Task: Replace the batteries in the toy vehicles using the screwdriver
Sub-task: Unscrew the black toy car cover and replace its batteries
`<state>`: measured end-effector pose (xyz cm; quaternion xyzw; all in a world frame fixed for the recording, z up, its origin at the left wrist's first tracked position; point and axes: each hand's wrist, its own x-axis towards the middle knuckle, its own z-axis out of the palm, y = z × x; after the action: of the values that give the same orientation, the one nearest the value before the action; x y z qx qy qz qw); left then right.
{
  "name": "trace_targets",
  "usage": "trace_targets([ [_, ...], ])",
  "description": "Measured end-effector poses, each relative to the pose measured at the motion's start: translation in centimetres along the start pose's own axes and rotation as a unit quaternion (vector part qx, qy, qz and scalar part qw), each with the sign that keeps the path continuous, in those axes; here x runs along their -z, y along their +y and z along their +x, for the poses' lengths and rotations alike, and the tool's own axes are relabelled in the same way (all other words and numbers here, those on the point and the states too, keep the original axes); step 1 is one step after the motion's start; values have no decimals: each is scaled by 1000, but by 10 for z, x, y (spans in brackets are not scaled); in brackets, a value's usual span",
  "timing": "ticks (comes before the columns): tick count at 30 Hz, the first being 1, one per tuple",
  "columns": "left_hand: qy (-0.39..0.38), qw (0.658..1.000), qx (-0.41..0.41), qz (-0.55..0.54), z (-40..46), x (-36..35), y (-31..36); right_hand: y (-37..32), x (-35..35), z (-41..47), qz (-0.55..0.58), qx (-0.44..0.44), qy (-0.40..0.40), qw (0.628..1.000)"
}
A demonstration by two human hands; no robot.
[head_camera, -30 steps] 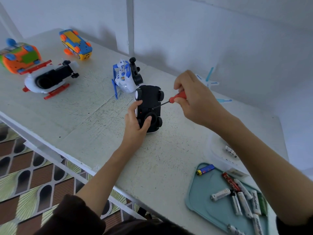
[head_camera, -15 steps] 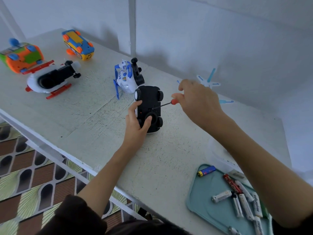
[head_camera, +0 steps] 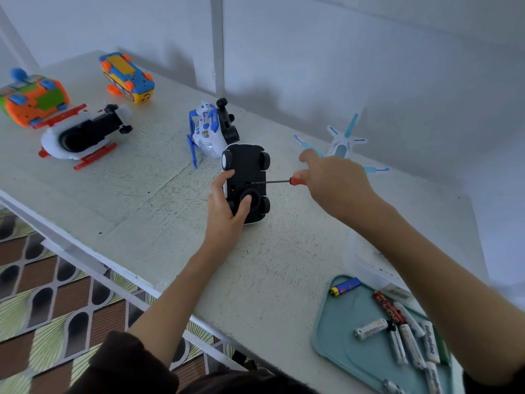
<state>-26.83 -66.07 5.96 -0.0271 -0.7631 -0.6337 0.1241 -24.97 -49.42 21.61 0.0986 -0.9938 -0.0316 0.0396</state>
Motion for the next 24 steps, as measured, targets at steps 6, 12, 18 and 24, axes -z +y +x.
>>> trace_targets([
  [6, -1, 1000, 4, -2, -1, 0, 1, -6, -15, -4, 99, -11, -25, 995],
  [12, 1, 1000, 0, -4, -1, 1, 1, -2, -8, -4, 147, 16, -19, 989],
  [18, 7, 1000, -2, -9, -1, 1, 2, 0, -8, 3, 19, -7, 53, 998],
  [24, 5, 1000, 3, -15, 0, 1, 2, -2, -9, 3, 131, 34, 50, 990],
])
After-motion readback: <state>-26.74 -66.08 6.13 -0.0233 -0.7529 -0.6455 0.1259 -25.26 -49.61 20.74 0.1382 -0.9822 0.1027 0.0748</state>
